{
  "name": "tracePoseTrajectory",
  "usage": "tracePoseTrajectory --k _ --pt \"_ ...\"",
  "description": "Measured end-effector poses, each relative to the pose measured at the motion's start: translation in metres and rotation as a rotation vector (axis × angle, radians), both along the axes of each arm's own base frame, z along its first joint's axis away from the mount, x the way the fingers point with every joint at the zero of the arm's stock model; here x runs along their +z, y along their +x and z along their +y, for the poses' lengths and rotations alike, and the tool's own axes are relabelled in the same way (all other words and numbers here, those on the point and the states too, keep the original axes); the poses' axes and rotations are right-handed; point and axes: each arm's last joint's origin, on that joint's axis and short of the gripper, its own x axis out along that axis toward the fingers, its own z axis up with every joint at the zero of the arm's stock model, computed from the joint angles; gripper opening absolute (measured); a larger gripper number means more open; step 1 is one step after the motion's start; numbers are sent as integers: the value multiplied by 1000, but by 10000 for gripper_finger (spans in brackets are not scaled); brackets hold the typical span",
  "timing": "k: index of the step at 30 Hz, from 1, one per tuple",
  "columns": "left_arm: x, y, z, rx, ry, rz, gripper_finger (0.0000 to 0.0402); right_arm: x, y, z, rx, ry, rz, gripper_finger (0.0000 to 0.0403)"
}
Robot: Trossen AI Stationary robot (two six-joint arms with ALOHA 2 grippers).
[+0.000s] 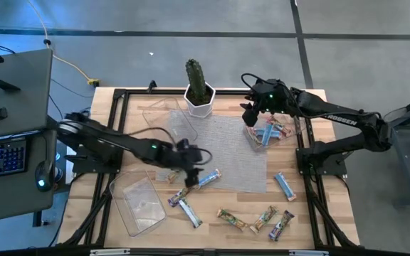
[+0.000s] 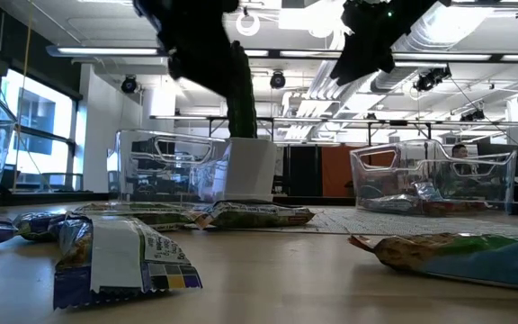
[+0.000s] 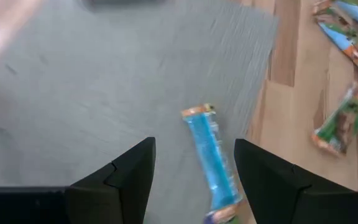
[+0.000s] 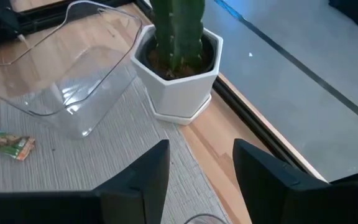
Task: Pick and place Granola Bars by type
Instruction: Put the yellow granola bar into the top left transparent bin
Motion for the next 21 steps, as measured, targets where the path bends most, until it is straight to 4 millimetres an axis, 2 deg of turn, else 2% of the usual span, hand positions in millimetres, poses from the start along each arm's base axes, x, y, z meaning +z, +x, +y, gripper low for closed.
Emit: tracePoseTrajectory --k 4,8,15,21 --pt "-20 23 -7 -20 -61 63 213 -1 -1 1 31 5 19 161" --pt "-44 36 -12 -41 -69 137 213 -3 -1 2 54 22 37 161" --pt "-82 46 -14 13 -91 222 213 -6 -3 3 53 37 68 161" --pt "-91 47 -15 22 -123 251 213 -8 -5 4 48 49 96 161"
